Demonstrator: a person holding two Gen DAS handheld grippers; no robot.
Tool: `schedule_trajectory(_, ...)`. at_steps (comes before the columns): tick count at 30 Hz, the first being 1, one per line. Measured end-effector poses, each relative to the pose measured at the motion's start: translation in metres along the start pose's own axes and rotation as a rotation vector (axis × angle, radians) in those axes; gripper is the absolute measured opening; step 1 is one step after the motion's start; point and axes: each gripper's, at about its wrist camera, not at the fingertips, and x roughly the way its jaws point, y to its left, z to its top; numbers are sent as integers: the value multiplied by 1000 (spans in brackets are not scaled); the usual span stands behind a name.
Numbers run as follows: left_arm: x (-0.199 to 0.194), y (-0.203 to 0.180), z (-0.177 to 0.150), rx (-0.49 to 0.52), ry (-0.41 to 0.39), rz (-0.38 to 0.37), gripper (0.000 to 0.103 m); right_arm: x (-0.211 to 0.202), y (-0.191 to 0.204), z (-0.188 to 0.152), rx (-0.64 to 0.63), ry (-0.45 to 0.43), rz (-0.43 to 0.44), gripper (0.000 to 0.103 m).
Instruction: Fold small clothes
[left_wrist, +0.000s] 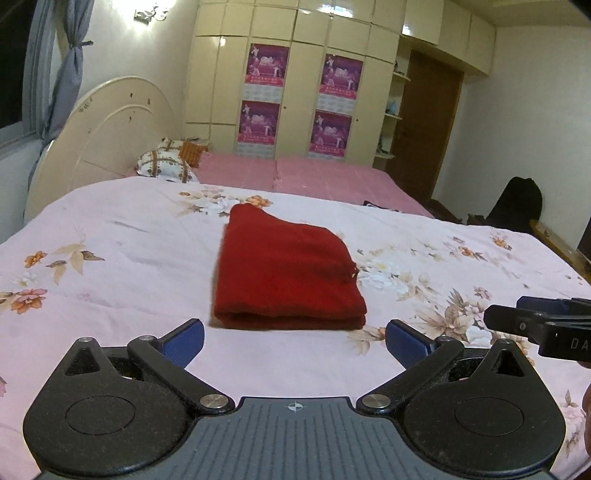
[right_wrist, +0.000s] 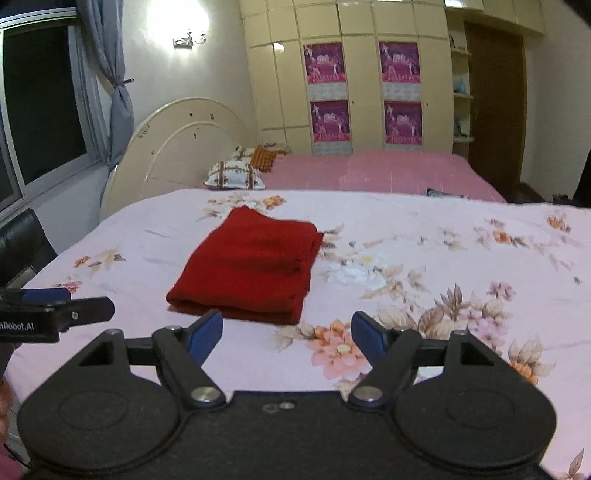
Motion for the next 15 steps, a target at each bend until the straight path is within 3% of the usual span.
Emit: schedule_trajectory(15,-8,-3,5,30,-21,9,103,4,9,-1,14,11,3,75)
